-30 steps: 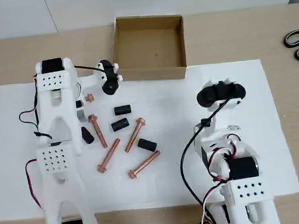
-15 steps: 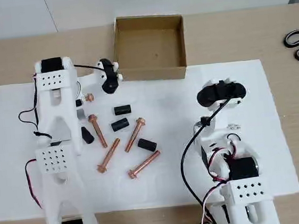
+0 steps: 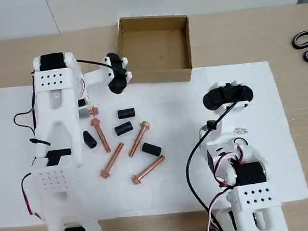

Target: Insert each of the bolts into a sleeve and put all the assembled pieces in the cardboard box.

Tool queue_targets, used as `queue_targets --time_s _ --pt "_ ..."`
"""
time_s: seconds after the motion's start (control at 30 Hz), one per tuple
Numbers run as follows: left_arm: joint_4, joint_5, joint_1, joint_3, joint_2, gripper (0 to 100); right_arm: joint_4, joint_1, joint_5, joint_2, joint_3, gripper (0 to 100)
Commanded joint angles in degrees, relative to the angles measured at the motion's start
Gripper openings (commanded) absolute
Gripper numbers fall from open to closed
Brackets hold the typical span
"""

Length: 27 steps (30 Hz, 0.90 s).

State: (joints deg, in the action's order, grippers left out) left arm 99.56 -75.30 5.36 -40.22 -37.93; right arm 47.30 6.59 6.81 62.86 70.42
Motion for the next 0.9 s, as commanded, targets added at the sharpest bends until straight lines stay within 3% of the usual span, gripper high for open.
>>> queue_targets --time_s 0.0,0.2,0.73,0.87 --pt "-0.26 -3.78 0.00 -0.04 1.32 15 -1.19 -0.04 -0.70 1.10 -0.44 0.7" --pt "-6.86 -5.71 0.62 -1.01 -3.69 15 -0.84 -0.22 -0.79 1.10 -0.44 0.7" --pt "-3.78 -6.15 0.53 -2.15 -12.92 15 -0.84 -3.56 -0.79 1.10 -0.44 0.7" --pt "-0.53 -6.15 0.53 -2.15 -13.10 3 -0.92 -3.56 -0.79 1.10 -0.44 0.7"
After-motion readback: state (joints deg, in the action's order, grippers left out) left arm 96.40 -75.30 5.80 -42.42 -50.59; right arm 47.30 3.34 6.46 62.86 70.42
